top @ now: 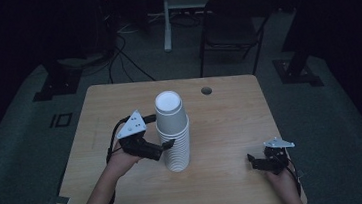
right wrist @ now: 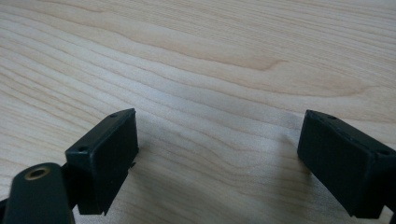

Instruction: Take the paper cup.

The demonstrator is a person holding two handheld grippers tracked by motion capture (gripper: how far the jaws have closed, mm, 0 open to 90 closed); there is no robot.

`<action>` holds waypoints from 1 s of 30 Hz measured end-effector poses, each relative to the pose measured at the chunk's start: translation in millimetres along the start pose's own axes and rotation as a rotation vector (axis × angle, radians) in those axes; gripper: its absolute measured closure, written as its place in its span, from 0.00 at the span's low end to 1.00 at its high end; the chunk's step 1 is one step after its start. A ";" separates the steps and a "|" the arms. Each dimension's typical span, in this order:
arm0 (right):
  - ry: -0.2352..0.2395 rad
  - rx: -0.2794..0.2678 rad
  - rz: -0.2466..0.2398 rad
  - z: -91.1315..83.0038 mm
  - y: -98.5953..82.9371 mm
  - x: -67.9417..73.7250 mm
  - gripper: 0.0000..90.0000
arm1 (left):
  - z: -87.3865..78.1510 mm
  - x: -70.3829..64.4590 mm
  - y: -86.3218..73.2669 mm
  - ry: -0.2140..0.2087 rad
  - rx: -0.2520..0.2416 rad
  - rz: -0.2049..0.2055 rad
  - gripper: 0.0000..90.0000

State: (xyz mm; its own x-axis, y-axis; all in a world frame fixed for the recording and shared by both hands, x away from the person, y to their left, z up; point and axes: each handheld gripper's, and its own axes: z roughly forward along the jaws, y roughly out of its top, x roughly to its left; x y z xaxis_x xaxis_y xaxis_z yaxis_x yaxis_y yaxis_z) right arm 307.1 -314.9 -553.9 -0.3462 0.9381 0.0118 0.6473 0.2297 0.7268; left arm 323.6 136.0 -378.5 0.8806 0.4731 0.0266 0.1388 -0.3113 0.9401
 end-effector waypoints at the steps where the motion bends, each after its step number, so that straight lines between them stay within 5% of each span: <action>1: 0.000 0.000 0.000 0.0 0.0 0.0 0.13 | 0.8 0.2 0.5 -0.004 -0.001 -0.003 0.02; 10: 0.000 0.000 0.000 0.0 0.0 0.0 0.13 | 13.2 0.0 6.7 -0.024 -0.001 0.013 0.02; 30: 0.000 0.000 0.000 0.0 0.0 0.0 0.13 | 19.6 3.0 3.0 -0.052 -0.080 0.013 0.05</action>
State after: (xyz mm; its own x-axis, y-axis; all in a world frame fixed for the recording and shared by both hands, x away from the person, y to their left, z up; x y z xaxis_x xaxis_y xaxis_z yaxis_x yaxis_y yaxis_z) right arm 307.1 -315.0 -553.9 -0.3463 0.9381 0.0116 0.6474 0.2300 0.7266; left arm 335.5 120.3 -382.3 0.9047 0.4255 0.0230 0.0926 -0.2492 0.9640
